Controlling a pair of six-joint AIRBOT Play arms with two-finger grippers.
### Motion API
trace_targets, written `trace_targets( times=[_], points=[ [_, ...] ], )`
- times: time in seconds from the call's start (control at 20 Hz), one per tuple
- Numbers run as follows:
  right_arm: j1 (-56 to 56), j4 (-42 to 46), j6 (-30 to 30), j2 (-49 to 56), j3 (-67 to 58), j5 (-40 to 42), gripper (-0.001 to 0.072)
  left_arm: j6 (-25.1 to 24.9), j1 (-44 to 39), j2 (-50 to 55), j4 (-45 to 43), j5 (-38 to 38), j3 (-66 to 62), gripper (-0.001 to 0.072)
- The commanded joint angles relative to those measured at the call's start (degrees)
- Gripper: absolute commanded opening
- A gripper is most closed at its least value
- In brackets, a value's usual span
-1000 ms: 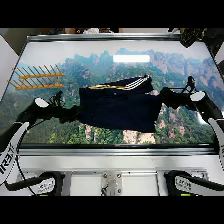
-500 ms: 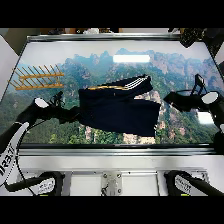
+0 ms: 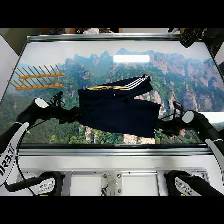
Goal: Fold the clothes and pants, and hang the long-sleeved shirts on hangers.
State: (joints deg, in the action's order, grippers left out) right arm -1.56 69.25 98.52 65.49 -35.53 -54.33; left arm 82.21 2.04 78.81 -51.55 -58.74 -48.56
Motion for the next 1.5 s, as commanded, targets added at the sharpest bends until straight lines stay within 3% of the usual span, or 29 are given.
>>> trace_targets(
  times=[0.0,0.1,0.15,0.2,0.25,0.35,0.55,0.75,0.8,0.85,0.9,0.95,1.15,1.45],
  points=[
    [5.60,-2.47,0.74,2.69,1.42,3.26,0.0571,0.02,-0.02,-0.04,0.00,0.24,0.02,0.0023],
    [6.54,-2.45,0.68,3.61,1.42,3.63,0.0564,0.02,-0.02,-0.04,-0.07,0.22,0.02,0.0022],
    [6.45,-2.21,-0.22,3.43,1.38,3.56,0.0400,0.02,-0.02,-0.04,-0.11,0.02,0.02,0.0023],
    [6.27,-1.42,-1.20,3.02,1.22,3.28,0.0162,0.04,-0.02,-0.07,-0.81,-0.59,0.00,0.0023],
    [6.23,0.68,-1.16,1.99,1.05,2.54,0.0001,0.09,-0.04,-0.07,-2.40,-2.19,0.02,0.0022],
    [6.23,4.39,-1.18,-1.79,0.85,-2.32,0.0004,0.26,-0.04,-0.85,-6.03,-7.15,0.96,0.0022],
    [6.34,8.59,-1.18,-14.23,2.89,-15.96,0.0004,0.26,-0.04,-11.41,-7.21,-8.81,12.09,0.0022],
    [6.34,8.57,0.61,-24.96,6.36,-18.80,0.0006,0.26,-0.04,-22.01,-7.13,-10.51,19.78,0.0023],
    [6.32,8.55,1.07,-26.29,6.29,-18.69,0.0019,0.26,-0.04,-24.37,-6.88,-10.36,20.33,0.0031],
    [6.29,8.52,1.60,-27.08,6.23,-18.47,0.0135,0.26,-0.04,-26.36,-6.91,-10.23,20.06,0.0297],
    [6.29,8.55,2.03,-27.39,5.79,-18.16,0.0445,0.28,-0.02,-28.13,-6.91,-10.25,18.91,0.0637],
    [6.27,8.61,2.01,-27.32,4.57,-18.12,0.0649,0.31,0.02,-29.66,-7.17,-10.19,16.50,0.0689],
    [6.27,8.81,1.97,-25.46,-5.14,-15.74,0.0653,0.28,0.09,-29.16,-8.44,-6.27,4.26,0.0672],
    [6.23,8.81,-0.39,-10.73,-20.65,-9.84,0.0652,-1.90,0.11,-7.30,-8.87,0.20,-5.35,0.0672]
  ],
)
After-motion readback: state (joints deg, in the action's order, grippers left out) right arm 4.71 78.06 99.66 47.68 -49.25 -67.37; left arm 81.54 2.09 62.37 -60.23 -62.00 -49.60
